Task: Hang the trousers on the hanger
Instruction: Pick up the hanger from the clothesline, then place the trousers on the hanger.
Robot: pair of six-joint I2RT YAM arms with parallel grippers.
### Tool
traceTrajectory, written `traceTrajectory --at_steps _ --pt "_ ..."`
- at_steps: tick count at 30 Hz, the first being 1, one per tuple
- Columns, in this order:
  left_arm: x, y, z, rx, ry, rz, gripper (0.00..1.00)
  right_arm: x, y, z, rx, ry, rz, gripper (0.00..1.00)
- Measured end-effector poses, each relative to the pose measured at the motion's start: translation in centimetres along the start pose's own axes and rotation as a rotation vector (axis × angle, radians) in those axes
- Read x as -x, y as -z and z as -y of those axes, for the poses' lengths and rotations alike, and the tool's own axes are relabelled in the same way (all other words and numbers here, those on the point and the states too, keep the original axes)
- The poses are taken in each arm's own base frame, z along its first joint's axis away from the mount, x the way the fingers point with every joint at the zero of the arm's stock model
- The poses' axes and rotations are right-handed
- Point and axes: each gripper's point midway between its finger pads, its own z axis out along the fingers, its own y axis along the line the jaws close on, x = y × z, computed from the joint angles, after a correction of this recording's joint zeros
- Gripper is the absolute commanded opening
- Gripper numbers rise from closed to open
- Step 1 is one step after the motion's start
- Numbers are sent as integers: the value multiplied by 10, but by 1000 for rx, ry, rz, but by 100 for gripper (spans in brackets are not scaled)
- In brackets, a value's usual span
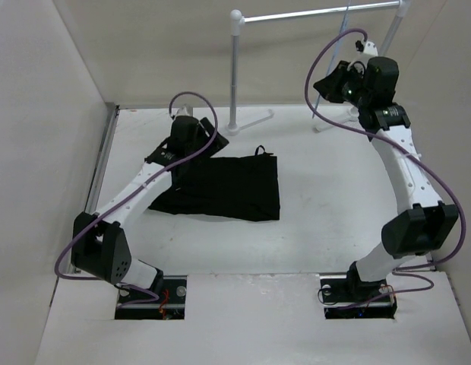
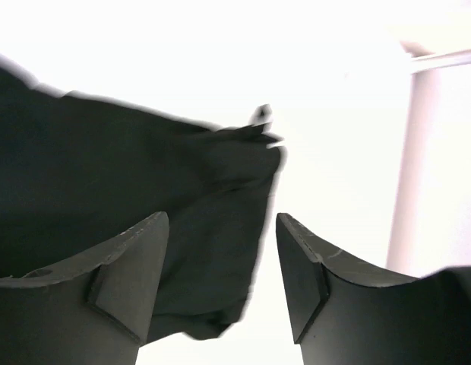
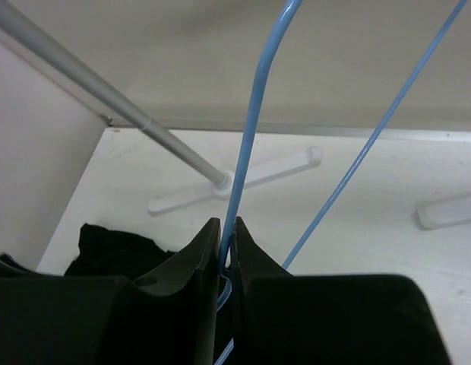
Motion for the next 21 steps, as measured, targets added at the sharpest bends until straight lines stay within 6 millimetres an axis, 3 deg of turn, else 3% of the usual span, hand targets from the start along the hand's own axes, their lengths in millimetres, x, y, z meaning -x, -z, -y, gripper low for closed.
traceTrajectory --at_steps 5,10,13,16,21 --pt "30 22 77 -167 -48 59 57 -57 17 -6 4 -21 -103 9" --pt "34 39 157 -324 -133 71 56 -110 40 -26 36 -33 -184 9" --pt "22 38 194 -385 -180 50 56 -144 58 -46 73 -54 -240 9" --pt "-3 28 217 -409 -224 0 55 -173 73 -61 102 -70 -288 9" --pt "-59 0 224 -373 -306 -110 49 -205 94 -67 104 -88 -336 9"
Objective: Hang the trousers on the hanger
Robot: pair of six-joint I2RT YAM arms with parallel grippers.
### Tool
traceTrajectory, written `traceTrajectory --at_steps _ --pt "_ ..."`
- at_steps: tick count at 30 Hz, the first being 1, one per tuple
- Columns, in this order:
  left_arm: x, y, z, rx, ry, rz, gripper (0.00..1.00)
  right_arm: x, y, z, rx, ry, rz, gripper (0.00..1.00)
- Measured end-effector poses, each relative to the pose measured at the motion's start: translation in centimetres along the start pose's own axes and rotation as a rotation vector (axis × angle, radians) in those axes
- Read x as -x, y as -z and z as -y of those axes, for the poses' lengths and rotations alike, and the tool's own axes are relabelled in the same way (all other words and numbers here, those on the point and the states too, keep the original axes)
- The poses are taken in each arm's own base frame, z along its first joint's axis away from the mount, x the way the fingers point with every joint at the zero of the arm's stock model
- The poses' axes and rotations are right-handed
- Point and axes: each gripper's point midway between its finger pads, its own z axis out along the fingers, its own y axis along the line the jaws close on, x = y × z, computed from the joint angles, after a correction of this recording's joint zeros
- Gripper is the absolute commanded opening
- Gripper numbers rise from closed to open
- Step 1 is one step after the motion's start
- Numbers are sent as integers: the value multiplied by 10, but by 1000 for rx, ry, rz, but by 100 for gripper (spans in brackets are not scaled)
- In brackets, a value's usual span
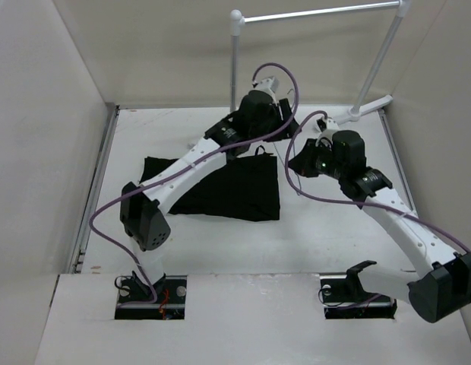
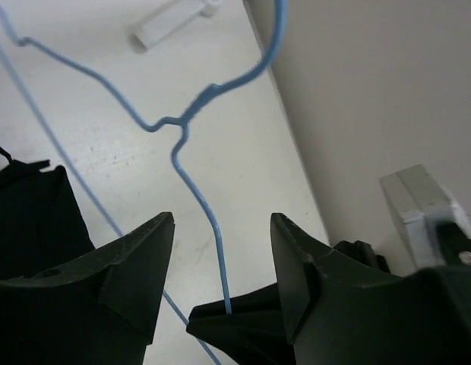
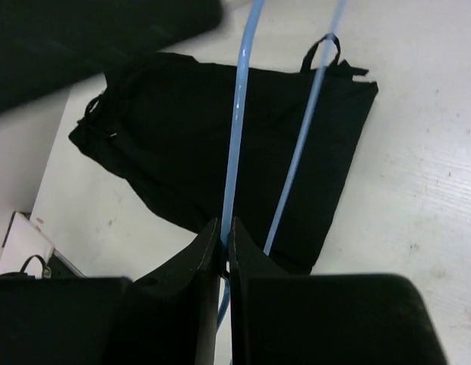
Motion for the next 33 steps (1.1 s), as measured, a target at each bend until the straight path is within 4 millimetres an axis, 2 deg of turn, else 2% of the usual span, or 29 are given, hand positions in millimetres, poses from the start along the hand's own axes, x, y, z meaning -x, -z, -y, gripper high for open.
traceTrajectory --at_steps 4,7,11,15,19,23,28,30,33 --pt "-37 -18 -8 61 -48 -84 41 -11 7 3 -16 -11 0 9" --pt "-50 -22 -20 129 -81 -107 40 -16 9 2 -18 -7 1 9" --pt "-48 -18 -28 178 -103 -98 37 -16 11 -1 -20 2 9 9" --pt "-36 -15 -23 189 -112 -63 36 -19 12 -3 -40 19 12 8" --pt "-29 -14 -17 191 -117 -36 32 -23 15 4 -98 35 7 7" --pt "-37 -17 -15 192 -124 -48 31 -27 20 12 -156 48 12 7" --pt "-56 -30 -25 216 -126 -92 34 -37 25 17 -183 57 10 7" --pt "-62 -35 -29 227 -122 -106 26 -42 26 18 -193 59 -3 7" --pt "-66 -39 -29 227 -95 -116 8 -49 26 20 -201 64 -22 8"
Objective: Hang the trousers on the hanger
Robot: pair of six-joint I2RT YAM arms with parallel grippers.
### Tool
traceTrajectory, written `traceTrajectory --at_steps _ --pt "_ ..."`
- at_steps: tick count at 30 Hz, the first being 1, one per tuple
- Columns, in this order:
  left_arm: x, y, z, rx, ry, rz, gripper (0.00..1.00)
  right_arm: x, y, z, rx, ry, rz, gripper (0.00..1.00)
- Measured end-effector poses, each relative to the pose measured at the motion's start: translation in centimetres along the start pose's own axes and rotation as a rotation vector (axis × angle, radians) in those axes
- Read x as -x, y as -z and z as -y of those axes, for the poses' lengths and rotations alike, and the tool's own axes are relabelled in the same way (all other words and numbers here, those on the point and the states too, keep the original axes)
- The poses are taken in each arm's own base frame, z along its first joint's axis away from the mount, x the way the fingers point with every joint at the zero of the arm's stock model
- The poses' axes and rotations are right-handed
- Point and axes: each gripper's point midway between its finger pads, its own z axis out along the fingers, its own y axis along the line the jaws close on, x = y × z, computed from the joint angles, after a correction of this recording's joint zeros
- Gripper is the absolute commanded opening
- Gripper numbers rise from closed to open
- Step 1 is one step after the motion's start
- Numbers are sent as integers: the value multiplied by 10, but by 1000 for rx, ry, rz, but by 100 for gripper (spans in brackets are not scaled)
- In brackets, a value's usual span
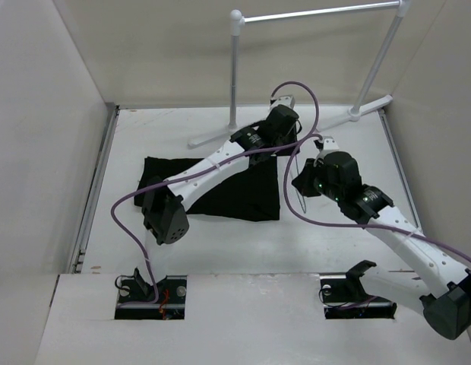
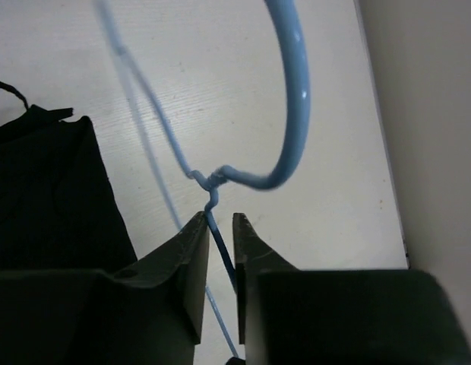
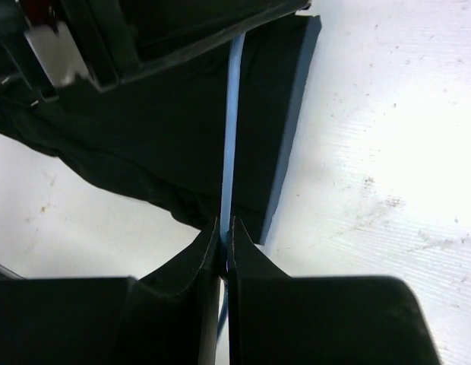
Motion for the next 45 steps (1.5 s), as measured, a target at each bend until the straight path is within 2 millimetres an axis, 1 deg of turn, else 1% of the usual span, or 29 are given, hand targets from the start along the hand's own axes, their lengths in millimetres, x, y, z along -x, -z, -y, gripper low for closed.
traceTrajectory --at_steps 2,4,5,6,7,10,11,12,14,15,16,17,18,20,23,25,30,32,34,37,41,45 --pt "0 1 8 -23 24 -1 1 -4 0 -2 4 14 -11 14" --pt "1 3 17 -47 50 1 0 -5 1 -2 3 21 -11 25" --pt "1 3 18 -52 54 3 0 -5 2 -1 -1 21 -7 34" --pt "-1 3 16 -53 59 4 0 -4 4 1 -8 18 3 42" --pt "-3 3 12 -49 69 6 0 -3 7 2 -11 15 16 47" --pt "-19 3 -12 -16 98 -6 0 0 20 1 9 -1 52 53" --pt "-25 3 -20 -4 107 -13 0 0 25 0 23 -13 62 54" --pt "-30 3 -29 11 121 -16 0 1 28 -1 37 -28 68 52" --pt "-38 2 -40 27 141 -12 0 4 33 -2 62 -68 85 36" --pt "-41 1 -44 31 151 -7 0 6 33 -1 67 -90 90 24" --pt "-43 -1 -46 30 157 -1 0 8 32 1 72 -117 96 16" --pt "-47 -3 -48 30 162 3 0 8 28 3 75 -147 90 10" --pt "-49 -5 -50 28 167 10 0 8 23 4 74 -172 80 8" --pt "-54 -9 -52 27 175 20 0 8 8 5 75 -215 59 7" --pt "-63 -16 -61 35 188 40 0 -4 -27 8 62 -264 -7 15" --pt "-69 -18 -69 50 190 51 0 -18 -47 14 49 -297 -47 19" --pt "-82 -24 -90 97 191 88 0 -46 -89 36 -3 -368 -118 40" --pt "-87 -26 -98 115 190 96 0 -54 -101 42 -15 -379 -135 46" --pt "-92 -28 -105 129 191 100 0 -60 -112 44 -9 -380 -145 50" --pt "-93 -29 -112 141 199 110 0 -66 -125 45 7 -381 -156 52" --pt "-96 -31 -117 146 214 119 0 -80 -142 50 7 -385 -185 52" --pt "-99 -31 -120 153 224 118 0 -94 -155 56 -9 -395 -215 57"
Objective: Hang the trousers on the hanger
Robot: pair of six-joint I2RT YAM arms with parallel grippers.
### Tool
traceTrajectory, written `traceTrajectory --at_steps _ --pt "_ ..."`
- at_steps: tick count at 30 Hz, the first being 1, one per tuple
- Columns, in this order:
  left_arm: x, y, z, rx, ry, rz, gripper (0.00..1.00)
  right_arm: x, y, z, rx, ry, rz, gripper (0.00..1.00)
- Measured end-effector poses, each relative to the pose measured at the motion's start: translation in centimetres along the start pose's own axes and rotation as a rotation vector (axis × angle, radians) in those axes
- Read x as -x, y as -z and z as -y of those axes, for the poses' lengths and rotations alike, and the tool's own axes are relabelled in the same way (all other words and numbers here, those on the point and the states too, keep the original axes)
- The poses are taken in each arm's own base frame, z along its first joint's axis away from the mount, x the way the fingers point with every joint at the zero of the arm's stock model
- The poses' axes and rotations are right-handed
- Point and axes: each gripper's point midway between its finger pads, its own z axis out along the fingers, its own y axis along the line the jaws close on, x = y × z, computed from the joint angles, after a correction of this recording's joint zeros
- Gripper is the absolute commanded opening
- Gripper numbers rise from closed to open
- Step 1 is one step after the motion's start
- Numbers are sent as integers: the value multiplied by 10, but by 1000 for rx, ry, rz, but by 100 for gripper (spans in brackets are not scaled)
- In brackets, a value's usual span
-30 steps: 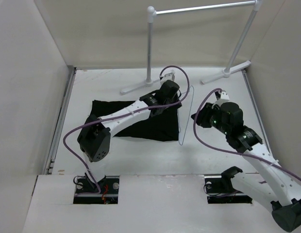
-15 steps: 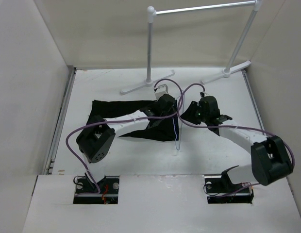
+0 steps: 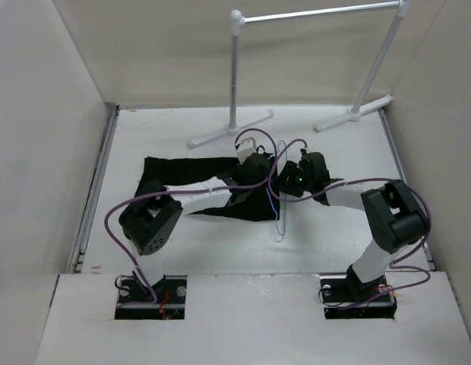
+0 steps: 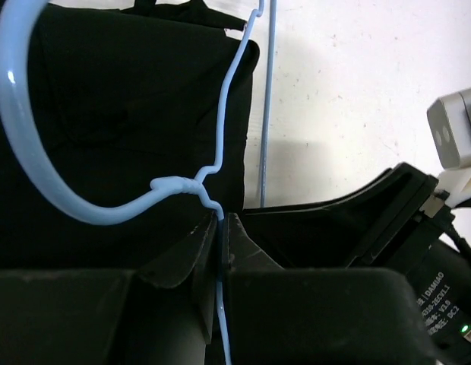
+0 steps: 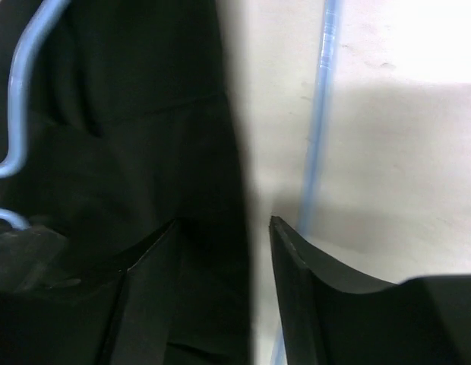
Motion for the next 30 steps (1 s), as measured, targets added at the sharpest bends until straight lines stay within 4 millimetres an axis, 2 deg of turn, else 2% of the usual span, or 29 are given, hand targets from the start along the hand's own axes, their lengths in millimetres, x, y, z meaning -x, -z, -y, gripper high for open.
traceTrajectory --at_steps 2,3,6,9,14,19,22,26,30 --pt "0 0 0 0 4 0 0 3 -4 -4 19 4 1 58" --pt "1 0 0 -1 5 2 0 4 -6 -7 29 5 0 52" --pt "1 -1 -1 0 9 4 0 1 -12 -12 66 -7 -15 22" --pt "3 -1 -3 6 11 10 0 -3 -12 -17 99 -38 -26 12" --pt "5 -3 -12 24 14 21 0 4 3 -21 141 -107 -13 8" --pt "8 1 -34 61 10 34 0 43 31 -29 197 -183 76 7" --pt "15 3 -46 81 13 53 0 59 45 -29 216 -216 110 6" --pt "32 8 -79 147 15 92 0 63 52 -14 180 -260 119 4" --pt "52 20 -116 215 17 134 0 59 55 3 130 -298 116 4"
